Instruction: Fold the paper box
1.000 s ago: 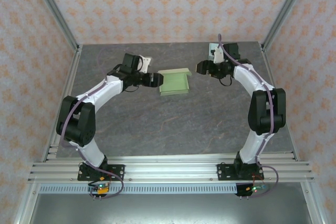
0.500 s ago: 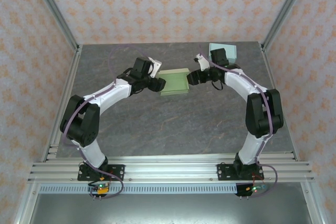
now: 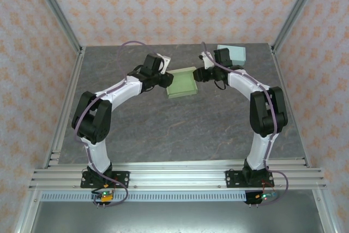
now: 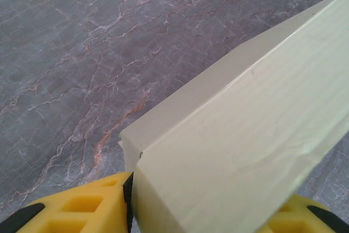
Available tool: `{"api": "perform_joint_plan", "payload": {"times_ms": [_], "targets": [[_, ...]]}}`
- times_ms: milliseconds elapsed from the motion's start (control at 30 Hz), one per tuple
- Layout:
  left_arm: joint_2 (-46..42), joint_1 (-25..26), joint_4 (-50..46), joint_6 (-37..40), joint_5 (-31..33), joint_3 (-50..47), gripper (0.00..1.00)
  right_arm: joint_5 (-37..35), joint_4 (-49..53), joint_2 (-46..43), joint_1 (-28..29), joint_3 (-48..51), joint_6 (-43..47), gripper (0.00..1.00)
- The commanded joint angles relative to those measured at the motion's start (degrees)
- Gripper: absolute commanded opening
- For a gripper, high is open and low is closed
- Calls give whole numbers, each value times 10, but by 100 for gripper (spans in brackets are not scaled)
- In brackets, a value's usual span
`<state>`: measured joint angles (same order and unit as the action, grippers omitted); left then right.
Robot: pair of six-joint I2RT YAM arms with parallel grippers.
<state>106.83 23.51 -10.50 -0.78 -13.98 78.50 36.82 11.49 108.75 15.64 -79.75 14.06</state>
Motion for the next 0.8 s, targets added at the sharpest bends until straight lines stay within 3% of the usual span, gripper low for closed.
{"api": "perform_joint_plan", "payload": {"times_ms": [0, 67, 133, 333, 433, 600, 767], "targets": [[14, -3, -14, -9, 25, 31, 41, -26, -20, 7, 8, -11, 1, 37], [20, -4, -24, -7, 35, 41, 40, -41, -15, 13, 9, -20, 2, 38], [22, -3, -27, 0, 41, 48, 40, -65, -20, 13, 9, -22, 4, 53], [46, -7, -39, 5, 40, 58, 38, -81, -6, 37, 9, -53, 24, 57], [53, -9, -41, 9, 43, 63, 36, -73, -1, 57, 9, -75, 25, 56], [64, -16, -46, 4, 43, 77, 35, -63, 9, 80, 9, -102, 25, 44], [81, -23, -61, 5, 45, 103, 26, -68, 3, 76, 11, -101, 37, 39]]}}
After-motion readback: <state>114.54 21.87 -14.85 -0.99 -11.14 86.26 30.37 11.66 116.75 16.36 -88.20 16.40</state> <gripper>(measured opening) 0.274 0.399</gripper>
